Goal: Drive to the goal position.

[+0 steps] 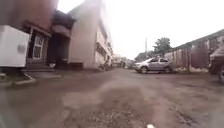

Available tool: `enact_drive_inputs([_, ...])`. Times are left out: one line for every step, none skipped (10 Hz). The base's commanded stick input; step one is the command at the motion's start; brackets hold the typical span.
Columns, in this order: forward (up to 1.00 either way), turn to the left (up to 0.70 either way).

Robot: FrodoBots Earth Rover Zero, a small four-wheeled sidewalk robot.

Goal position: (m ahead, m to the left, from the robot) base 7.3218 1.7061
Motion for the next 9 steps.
enact_drive_inputs([1.00, -0.01])
enact_drive_inputs([1.00, -0.01])
enact_drive_inputs([1.00, -0.01])
enact_drive_inputs([1.00, -0.01])
enact_drive_inputs([1.00, -0.23])
enact_drive_inputs([1.00, -0.41])
enact_drive_inputs([1.00, -0.41])
enact_drive_inputs([1.00, -0.13])
enact_drive_inputs([1.00, -0.01])
